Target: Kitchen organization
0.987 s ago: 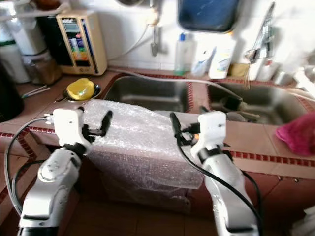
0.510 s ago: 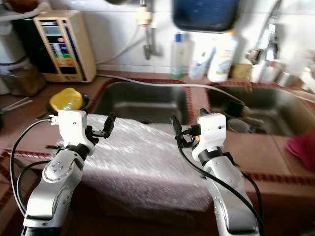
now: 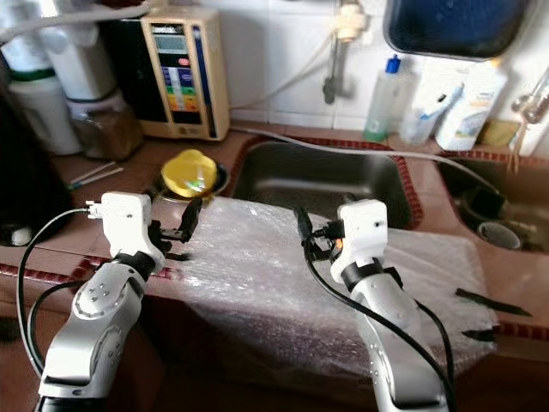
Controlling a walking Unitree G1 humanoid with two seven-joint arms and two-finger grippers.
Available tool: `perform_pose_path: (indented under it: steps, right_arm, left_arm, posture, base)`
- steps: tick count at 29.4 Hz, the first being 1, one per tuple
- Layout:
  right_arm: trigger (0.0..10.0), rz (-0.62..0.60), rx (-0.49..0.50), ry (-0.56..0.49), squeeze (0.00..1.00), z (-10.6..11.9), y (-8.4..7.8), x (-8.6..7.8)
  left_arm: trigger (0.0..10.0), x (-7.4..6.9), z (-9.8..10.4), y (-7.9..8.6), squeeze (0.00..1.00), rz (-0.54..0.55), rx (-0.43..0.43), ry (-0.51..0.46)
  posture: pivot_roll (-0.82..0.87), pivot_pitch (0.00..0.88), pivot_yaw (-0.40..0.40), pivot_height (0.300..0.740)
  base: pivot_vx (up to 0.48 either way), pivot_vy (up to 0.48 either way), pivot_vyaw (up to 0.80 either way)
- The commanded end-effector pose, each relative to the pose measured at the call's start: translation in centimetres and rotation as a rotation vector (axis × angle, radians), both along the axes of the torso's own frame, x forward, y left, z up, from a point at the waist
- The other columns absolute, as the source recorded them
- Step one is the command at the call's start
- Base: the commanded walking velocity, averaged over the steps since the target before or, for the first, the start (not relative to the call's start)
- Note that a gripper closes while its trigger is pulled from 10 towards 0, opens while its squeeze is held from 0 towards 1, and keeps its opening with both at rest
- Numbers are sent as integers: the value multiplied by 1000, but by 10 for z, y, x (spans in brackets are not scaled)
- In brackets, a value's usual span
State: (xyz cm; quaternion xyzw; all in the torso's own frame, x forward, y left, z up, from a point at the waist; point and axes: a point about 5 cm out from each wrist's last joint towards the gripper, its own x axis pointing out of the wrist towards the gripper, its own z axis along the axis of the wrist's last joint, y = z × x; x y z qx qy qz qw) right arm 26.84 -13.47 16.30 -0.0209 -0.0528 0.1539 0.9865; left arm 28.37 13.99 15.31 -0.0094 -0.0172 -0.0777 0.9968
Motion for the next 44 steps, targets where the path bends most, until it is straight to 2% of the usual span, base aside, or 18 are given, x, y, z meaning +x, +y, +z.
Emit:
perform_pose_path:
  steps: [1,20,21,25,32,35,44]
  right_arm:
    - [10000,-19,-10,-12,0,2,-6,2]
    - [10000,-22,-16,-10,0,1,-4,2]
    - [10000,-24,-18,-10,0,1,-4,2]
    - [10000,-25,-18,-11,0,1,-3,2]
    - [10000,-18,-16,-23,0,2,-2,0]
    - [10000,-21,-6,-42,0,5,-2,0]
    - [10000,-18,-10,-74,0,15,-3,4]
  left_arm:
    - [10000,2,2,-2,0,-9,0,-12]
    - [10000,1,1,-2,0,-8,-23,-5]
    - [10000,1,1,-2,0,-3,-49,-6]
    - [10000,2,2,-1,0,14,-54,-15]
    - [10000,5,3,4,0,59,-34,-22]
    - [10000,4,4,1,0,27,-16,-24]
    - [10000,1,13,-5,0,-64,-44,-60]
  posture:
    - [59,0,3,740]
    - [57,0,2,740]
    - [57,0,2,740]
    - [54,0,4,740]
    - [50,0,11,740]
    - [50,0,13,740]
    - [58,0,4,740]
  base:
    - [0,0,0]
    - [0,-447,0]
    - [0,0,0]
    - [0,0,0]
    - [0,0,0]
    - [0,0,0]
    - [0,0,0]
